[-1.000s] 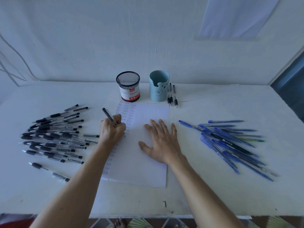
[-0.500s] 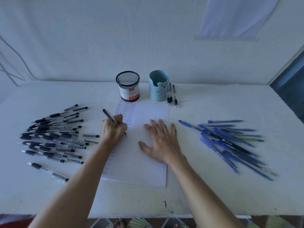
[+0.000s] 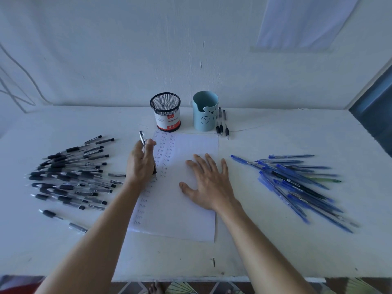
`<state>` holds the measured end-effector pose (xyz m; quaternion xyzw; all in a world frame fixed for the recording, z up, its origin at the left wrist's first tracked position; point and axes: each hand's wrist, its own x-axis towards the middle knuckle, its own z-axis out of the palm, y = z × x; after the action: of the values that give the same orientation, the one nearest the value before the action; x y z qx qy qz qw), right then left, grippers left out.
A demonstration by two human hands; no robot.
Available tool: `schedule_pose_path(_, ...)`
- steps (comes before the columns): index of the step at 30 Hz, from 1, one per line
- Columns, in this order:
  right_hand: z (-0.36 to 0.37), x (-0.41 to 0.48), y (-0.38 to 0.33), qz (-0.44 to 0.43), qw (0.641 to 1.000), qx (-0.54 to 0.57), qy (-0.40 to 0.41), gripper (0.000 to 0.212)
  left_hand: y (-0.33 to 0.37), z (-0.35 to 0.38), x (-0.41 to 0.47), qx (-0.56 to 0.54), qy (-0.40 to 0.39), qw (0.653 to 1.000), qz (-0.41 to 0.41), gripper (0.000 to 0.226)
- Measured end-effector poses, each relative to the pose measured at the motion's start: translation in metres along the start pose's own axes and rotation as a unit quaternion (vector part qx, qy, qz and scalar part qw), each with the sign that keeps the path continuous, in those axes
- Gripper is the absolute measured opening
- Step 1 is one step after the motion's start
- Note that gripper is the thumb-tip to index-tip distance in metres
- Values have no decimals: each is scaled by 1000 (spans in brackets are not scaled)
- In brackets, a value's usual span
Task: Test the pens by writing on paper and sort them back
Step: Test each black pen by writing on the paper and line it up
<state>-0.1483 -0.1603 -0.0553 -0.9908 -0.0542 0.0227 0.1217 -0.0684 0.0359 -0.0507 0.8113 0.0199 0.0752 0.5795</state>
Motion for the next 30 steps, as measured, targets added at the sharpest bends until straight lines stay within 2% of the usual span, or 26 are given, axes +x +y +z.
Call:
schedule_pose_path(6,0,0,0,-4,1000,1,-1,86,7,2,-6,-12,-41,999,18,39)
schedule_pose_path(8,0,0,1,-7,1000,9,-3,84,8,2,-4,18,-53,998,17,32)
schedule_pose_path(10,-1,-1,2,-7,1000,25,0,75,10,6,-1,97,-86,991,17,20)
schedule_pose_path(12,-1,-2,3,-1,998,58,14,59,15,13,1,208,-130,969,21,15)
schedule_pose_path(15,-4,-3,3,15,995,96,18,54,21,25,-2,357,-180,916,34,35)
schedule_pose_path(19,-4,-3,3,16,994,105,14,57,24,35,-4,404,-172,898,28,44)
schedule_pose_path(23,-5,-3,2,16,994,109,13,58,25,31,-4,362,-160,918,6,36)
schedule_pose_path(25,-7,-3,2,16,993,112,10,55,25,26,-5,320,-109,941,28,25)
schedule_pose_path(27,-8,-2,1,16,993,118,12,51,21,20,-3,294,-49,952,71,23)
schedule_pose_path(30,-9,3,-1,28,991,127,11,46,7,19,3,344,-69,930,112,37)
